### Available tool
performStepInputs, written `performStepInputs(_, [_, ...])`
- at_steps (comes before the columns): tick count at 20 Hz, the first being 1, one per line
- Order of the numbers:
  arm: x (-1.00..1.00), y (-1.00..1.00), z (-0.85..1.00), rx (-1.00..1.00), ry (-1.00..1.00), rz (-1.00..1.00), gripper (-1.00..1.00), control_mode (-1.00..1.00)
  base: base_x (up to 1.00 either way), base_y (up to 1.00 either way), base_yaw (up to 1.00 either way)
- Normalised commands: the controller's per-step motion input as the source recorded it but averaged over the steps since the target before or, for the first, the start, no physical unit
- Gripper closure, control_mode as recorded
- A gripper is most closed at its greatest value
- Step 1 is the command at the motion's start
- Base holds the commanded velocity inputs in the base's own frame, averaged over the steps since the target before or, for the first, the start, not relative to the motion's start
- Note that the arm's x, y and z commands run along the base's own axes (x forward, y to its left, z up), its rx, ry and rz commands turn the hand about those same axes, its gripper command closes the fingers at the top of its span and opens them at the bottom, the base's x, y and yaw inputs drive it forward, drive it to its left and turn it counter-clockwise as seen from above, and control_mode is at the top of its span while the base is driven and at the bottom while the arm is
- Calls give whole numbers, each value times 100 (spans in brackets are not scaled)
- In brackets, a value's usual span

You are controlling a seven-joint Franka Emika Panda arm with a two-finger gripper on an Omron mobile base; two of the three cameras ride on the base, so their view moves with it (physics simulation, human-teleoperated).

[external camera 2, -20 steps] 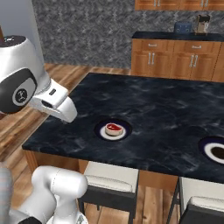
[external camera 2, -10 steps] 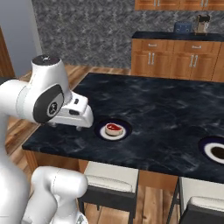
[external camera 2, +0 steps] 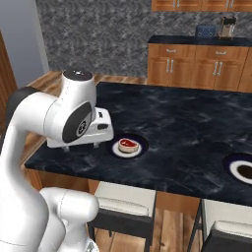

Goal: Transport the steak and potato to the fridge. Place the steak on the rack containing meat and place the potato on the rack containing the vegetable, ensuring meats and vegetables are on different racks.

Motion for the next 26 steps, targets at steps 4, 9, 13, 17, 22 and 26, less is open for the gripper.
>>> performStepInputs(4, [22, -22, -8, 0, -1, 43, -100, -100, 0, 0, 0])
performStepInputs(9, [30, 0, -14, -1, -8, 37, -100, -100, 0, 0, 0])
performStepInputs(13, [50, 0, -26, 0, -9, 33, -100, -100, 0, 0, 0])
performStepInputs(17, [55, -11, -38, 0, -2, 34, -100, -100, 0, 0, 0])
performStepInputs(22, [46, -31, -35, 0, 0, 40, -100, -100, 0, 0, 0])
performStepInputs(26, [32, -30, -20, 0, -2, 26, -100, -100, 0, 0, 0])
